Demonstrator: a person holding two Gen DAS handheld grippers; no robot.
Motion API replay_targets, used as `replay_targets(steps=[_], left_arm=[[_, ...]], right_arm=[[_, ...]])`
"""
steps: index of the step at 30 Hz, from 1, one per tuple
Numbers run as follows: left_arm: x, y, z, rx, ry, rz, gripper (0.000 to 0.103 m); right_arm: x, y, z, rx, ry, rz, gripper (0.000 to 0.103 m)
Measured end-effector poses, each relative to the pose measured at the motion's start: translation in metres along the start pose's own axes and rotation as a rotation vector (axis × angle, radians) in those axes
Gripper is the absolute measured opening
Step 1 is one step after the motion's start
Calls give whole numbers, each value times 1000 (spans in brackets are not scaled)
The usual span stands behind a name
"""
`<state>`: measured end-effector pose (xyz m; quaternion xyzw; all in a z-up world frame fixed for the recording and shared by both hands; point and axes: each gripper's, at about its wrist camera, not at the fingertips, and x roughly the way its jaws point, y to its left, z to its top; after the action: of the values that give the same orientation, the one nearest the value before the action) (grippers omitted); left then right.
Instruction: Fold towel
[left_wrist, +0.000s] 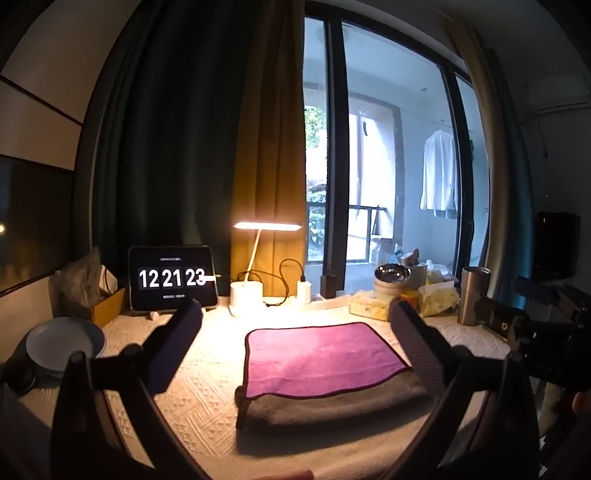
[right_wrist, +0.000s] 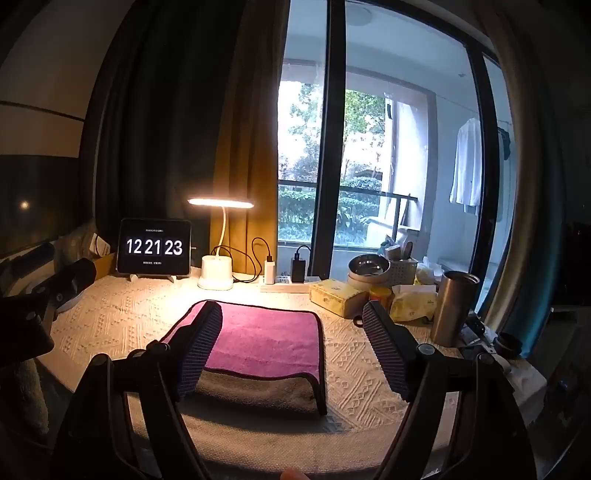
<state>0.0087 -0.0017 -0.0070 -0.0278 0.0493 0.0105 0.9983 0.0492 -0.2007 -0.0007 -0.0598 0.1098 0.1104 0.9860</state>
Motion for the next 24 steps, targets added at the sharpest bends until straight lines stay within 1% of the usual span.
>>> replay_targets(steps=[24], left_arm=[[3,4,-1,-18,26,9,103]], right_arm=[[1,5,-2,-6,2,22,81]])
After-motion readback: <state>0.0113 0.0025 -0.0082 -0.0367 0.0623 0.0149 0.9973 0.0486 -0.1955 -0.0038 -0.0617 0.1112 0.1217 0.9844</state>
